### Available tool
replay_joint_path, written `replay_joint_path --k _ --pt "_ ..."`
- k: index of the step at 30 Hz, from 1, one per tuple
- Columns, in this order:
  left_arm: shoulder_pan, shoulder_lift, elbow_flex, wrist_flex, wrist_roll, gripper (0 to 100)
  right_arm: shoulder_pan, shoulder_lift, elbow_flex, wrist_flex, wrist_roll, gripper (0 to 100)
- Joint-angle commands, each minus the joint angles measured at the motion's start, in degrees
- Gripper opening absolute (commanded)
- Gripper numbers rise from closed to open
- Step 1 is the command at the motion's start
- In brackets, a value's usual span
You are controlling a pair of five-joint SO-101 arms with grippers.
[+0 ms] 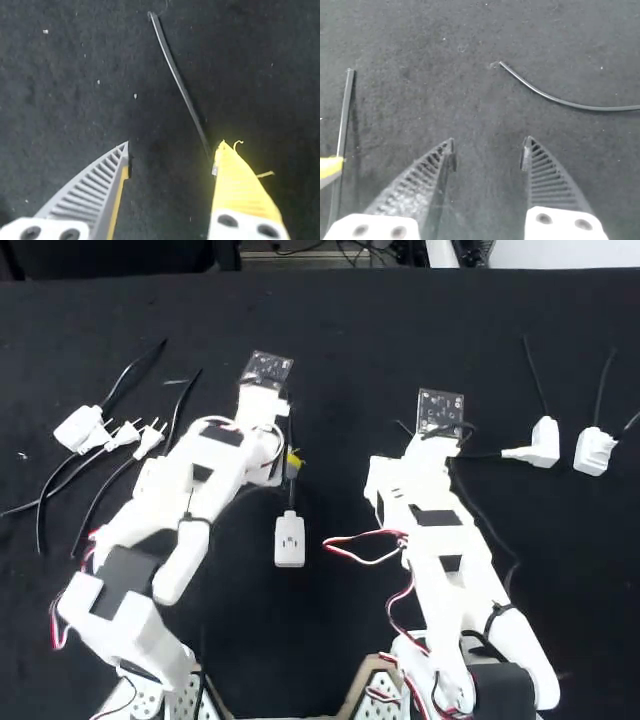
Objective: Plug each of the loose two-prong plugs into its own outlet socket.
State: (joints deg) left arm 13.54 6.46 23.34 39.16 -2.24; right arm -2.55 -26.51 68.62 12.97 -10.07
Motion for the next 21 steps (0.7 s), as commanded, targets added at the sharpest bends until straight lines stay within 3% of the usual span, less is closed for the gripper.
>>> replay_joint_path --k 1,10,21 --pt "0.84 1.49 -7.69 2.37 0.62 27 1.05 0.22 -2.33 -1.49 -0.62 20.1" --pt "0.04 3.87 -4.62 2.11 0.09 27 1.05 0.22 -2.33 -1.49 -0.62 20.1" --pt "-8.75 -3.52 6.55 2.29 0.18 26 0.35 0.22 -2.33 -1.49 -0.62 20.1"
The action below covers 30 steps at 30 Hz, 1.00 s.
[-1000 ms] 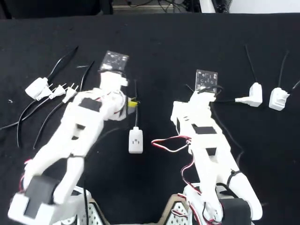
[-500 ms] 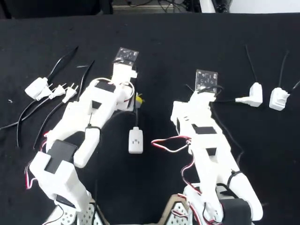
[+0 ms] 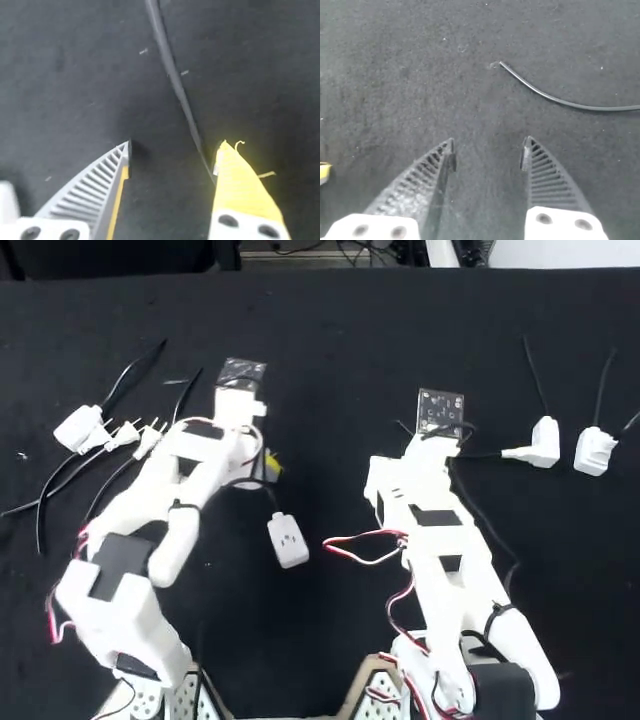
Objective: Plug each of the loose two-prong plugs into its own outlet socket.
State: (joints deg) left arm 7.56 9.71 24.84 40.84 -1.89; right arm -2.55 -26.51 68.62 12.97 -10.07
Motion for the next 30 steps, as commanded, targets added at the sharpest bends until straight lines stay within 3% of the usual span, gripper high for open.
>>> replay_joint_path --k 1,8,13,16,20,24,30 --pt "-3.03 -8.88 7.08 0.62 -0.18 25 -0.26 0.22 -2.24 -1.49 -0.62 20.1" --pt "-3.21 -27.69 23.16 0.62 -0.35 24 -1.32 0.22 -2.15 -1.49 -0.53 20.1" --pt "-4.44 -42.64 34.77 1.05 -9.85 23 -1.32 0.22 -2.07 -1.49 -0.53 20.1" --pt "-4.09 -52.04 38.99 7.56 -14.24 23 -1.32 0.22 -2.07 -1.49 -0.53 20.1" --pt "-5.14 -64.0 39.34 17.05 -15.03 23 -1.58 -0.22 -1.8 -0.44 -0.53 20.1" --pt "-5.14 -72.97 42.15 18.02 -14.68 23 -2.81 -0.31 -4.53 6.07 -0.53 20.1" --pt "4.79 -72.53 47.52 18.02 -18.37 24 -1.76 -0.22 -5.58 7.47 -0.53 20.1"
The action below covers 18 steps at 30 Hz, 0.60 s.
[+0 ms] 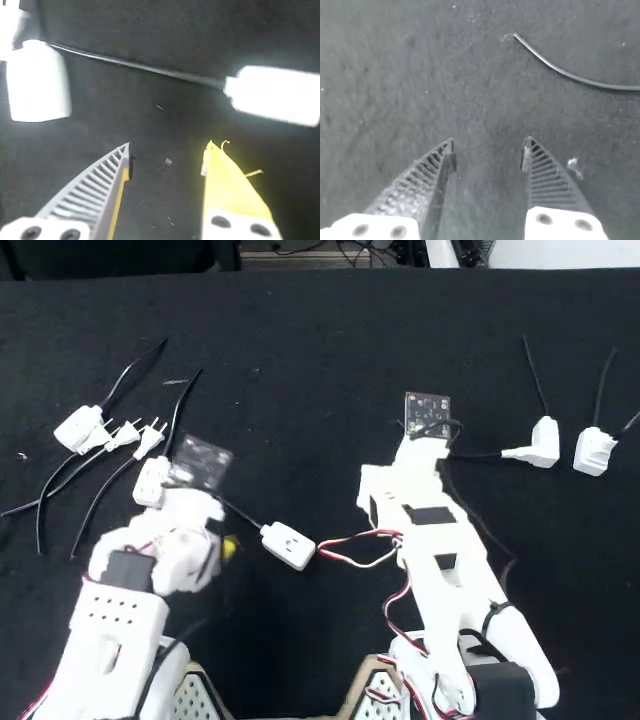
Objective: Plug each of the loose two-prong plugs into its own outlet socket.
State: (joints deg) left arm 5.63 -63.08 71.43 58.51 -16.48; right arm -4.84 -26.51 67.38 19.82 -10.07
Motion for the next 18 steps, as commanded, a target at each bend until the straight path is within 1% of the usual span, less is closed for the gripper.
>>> replay_joint_path --k 1,3,5,10,14,18 --pt "8.4 1.23 1.1 0.35 -4.92 24 1.76 -0.22 -4.44 0.62 -0.88 20.1" --pt "11.03 4.04 0.13 0.18 -5.27 24 5.01 -0.22 -4.53 0.53 -1.05 20.1" --pt "12.62 7.65 -1.27 -2.02 -4.4 24 6.68 -0.22 -5.14 0.53 -1.14 20.1" --pt "16.84 20.04 -4.97 -10.9 -0.53 24 6.86 0.04 -5.23 0.53 -2.55 20.1" --pt "20.09 30.15 -9.8 -14.68 0.79 24 6.95 0.04 -5.32 0.53 -2.46 20.1" --pt "20.88 38.77 -14.64 -18.2 0.79 24 6.86 0.04 -5.32 0.53 -2.29 20.1"
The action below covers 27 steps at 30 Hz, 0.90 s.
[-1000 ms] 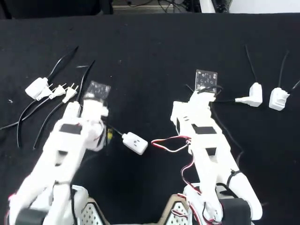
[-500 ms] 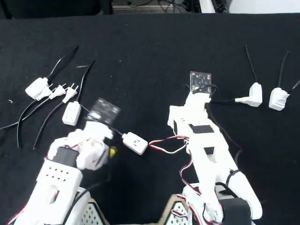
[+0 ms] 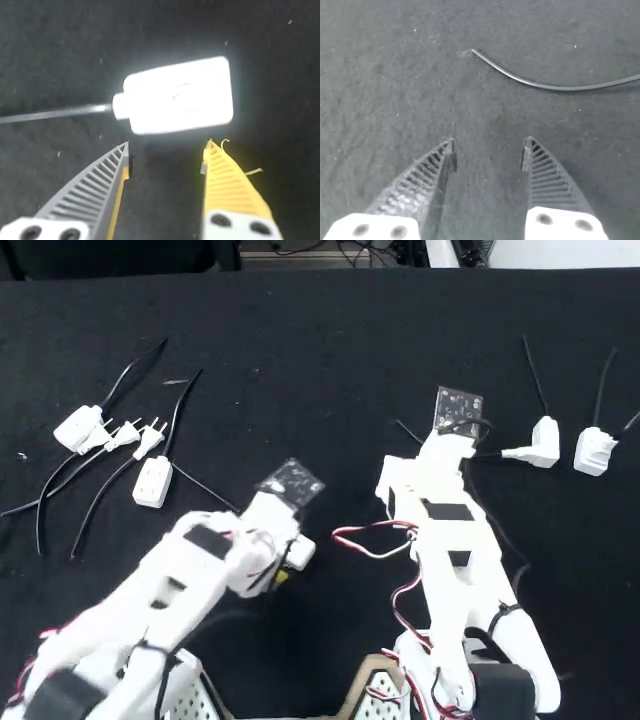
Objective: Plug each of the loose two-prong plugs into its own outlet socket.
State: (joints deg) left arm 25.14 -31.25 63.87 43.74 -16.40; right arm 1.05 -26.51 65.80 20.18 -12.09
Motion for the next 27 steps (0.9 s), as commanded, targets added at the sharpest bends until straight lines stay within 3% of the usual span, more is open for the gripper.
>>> replay_joint_path --k 1,15,18,22,27 --pt "1.36 8.97 -8.31 -4.4 0.88 23 0.97 0.04 -3.74 0.18 -0.26 20.1" --pt "0.92 21.98 -22.9 -11.52 24.62 24 0.88 0.04 -3.82 0.18 -0.26 20.1" --pt "0.92 20.04 -22.9 -10.55 23.56 24 0.88 0.13 -3.82 0.18 -0.26 20.1" --pt "0.04 12.48 -23.08 -4.13 15.65 24 0.88 0.13 -3.82 0.18 -0.26 20.1" --pt "-10.86 6.51 -22.11 -2.73 13.63 24 0.88 0.13 -3.82 0.18 -0.26 20.1"
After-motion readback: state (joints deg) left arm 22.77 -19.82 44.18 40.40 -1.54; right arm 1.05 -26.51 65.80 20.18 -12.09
